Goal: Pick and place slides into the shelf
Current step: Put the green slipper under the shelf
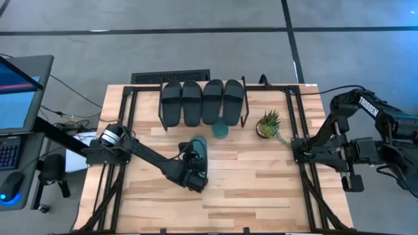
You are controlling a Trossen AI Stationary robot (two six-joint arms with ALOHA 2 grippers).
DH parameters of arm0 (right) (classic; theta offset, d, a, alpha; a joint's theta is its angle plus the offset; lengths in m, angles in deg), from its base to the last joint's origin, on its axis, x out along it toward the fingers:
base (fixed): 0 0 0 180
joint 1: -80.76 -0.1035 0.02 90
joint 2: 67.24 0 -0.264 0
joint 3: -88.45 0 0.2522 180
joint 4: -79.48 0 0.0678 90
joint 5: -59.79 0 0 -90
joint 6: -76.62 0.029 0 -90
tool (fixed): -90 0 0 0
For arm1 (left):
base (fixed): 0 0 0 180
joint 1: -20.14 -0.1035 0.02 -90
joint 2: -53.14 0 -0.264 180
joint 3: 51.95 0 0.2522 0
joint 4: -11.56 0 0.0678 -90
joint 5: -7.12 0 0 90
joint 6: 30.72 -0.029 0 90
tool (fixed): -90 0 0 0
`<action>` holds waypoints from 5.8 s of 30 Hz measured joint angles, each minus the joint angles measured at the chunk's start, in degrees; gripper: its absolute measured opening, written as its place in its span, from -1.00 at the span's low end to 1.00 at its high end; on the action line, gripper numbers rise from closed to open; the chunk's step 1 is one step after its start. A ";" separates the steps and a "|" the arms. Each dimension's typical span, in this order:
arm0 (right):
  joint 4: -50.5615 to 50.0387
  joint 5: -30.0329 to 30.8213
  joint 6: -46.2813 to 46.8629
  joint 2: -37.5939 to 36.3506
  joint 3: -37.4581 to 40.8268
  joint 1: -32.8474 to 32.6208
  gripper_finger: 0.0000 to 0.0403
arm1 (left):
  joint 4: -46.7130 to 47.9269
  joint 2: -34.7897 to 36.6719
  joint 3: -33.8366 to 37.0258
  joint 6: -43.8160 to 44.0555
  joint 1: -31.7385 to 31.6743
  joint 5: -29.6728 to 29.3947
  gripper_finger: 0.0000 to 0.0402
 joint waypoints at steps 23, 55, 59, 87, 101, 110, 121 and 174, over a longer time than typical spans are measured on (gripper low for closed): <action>0.25 0.00 0.00 0.00 0.00 0.01 -0.52 | 1.30 0.00 0.02 -7.22 -11.90 -10.97 -1.00; 0.56 -0.02 0.02 0.00 0.00 0.00 -0.52 | -5.24 0.02 0.02 -17.55 -14.49 -5.72 -0.53; 0.97 -0.05 0.02 0.00 -0.02 0.02 -0.52 | -5.22 0.02 0.02 -17.33 -13.10 -4.95 -0.47; 0.01 -0.33 -0.48 0.00 -0.02 0.00 -0.52 | -7.52 0.11 -2.26 -5.49 -2.61 15.18 -0.55; 0.22 -0.46 -0.07 0.00 -0.02 -0.09 -0.52 | -8.40 -4.48 -1.86 -6.84 -2.32 14.15 -0.55; 0.22 -0.46 -0.04 -0.08 -0.02 -0.09 -0.52 | -7.17 -4.61 -1.88 -6.03 -2.53 9.89 -0.55; 0.22 -0.48 -0.02 -0.11 -0.02 -0.09 -0.52 | -6.08 -4.61 -1.88 -6.16 -7.25 8.98 -0.55; 1.01 -0.49 -0.40 -0.13 -0.02 -0.11 -0.52 | -3.08 -6.12 -3.15 -13.04 -15.81 2.49 -0.55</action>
